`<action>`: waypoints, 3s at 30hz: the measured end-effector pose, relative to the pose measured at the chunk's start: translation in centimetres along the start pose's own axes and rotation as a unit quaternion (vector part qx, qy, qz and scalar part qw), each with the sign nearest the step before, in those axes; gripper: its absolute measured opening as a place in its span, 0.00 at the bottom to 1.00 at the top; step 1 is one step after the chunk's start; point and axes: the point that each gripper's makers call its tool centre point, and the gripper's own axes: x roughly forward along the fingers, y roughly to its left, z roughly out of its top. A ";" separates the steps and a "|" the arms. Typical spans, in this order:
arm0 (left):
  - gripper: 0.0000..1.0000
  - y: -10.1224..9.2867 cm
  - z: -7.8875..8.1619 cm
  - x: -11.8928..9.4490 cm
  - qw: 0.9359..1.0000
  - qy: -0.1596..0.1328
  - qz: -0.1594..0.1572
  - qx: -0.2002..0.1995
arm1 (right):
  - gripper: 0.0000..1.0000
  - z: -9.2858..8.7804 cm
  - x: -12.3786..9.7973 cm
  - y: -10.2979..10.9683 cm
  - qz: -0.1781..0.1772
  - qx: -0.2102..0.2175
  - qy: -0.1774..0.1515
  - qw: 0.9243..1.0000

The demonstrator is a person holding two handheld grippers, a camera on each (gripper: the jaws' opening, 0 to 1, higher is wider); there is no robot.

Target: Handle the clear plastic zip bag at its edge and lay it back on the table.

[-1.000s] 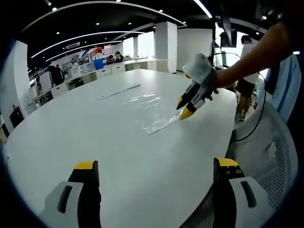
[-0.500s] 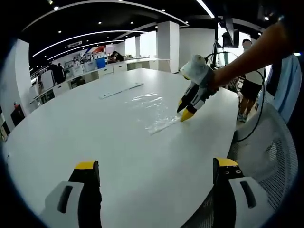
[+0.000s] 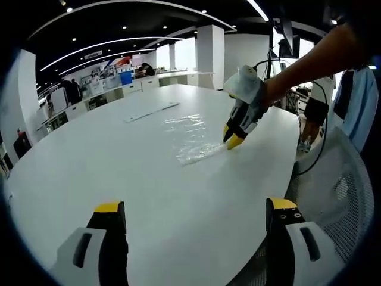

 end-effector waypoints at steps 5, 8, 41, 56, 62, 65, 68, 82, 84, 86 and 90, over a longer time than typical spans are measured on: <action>0.96 0.0 -0.1 0.0 1.000 0.000 -0.001 -0.001 | 0.05 -0.1 -0.1 0.2 -0.001 -0.017 0.003 1.000; 0.95 0.0 -0.2 0.1 1.000 0.002 -0.003 0.000 | 0.01 -0.2 -0.1 0.3 -0.005 -0.039 0.003 0.999; 0.94 -0.2 0.2 0.8 1.000 0.004 -0.014 0.016 | 0.00 1.5 -2.5 3.0 0.005 -0.239 -0.002 0.971; 0.94 -0.6 0.4 1.3 0.999 0.007 -0.025 0.032 | 0.00 1.6 -3.4 3.4 -0.003 -0.297 0.013 0.955; 0.94 -0.6 0.6 1.4 0.999 0.008 -0.028 0.038 | 0.00 1.9 -3.9 3.6 -0.004 -0.313 0.013 0.950; 0.93 -0.6 0.7 1.5 0.999 0.009 -0.030 0.043 | 0.00 2.0 -4.2 3.4 -0.005 -0.317 0.013 0.948; 0.93 -0.7 0.8 1.6 0.999 0.010 -0.030 0.045 | 0.00 1.9 -4.6 3.5 -0.004 -0.321 0.014 0.947; 0.87 -1.7 1.1 2.2 0.997 0.015 -0.047 0.064 | 0.00 1.9 -5.8 4.4 -0.008 -0.354 0.014 0.935; 0.85 -1.9 1.0 2.3 0.996 0.018 -0.050 0.067 | 0.00 1.9 -5.9 4.5 -0.008 -0.357 0.012 0.934; 0.83 -2.0 1.0 2.4 0.995 0.020 -0.053 0.086 | 0.00 1.9 -6.0 4.6 -0.008 -0.360 0.012 0.933; 0.80 -2.7 1.1 2.4 0.992 0.025 -0.061 0.103 | 0.00 1.9 -6.5 5.1 -0.009 -0.371 0.014 0.929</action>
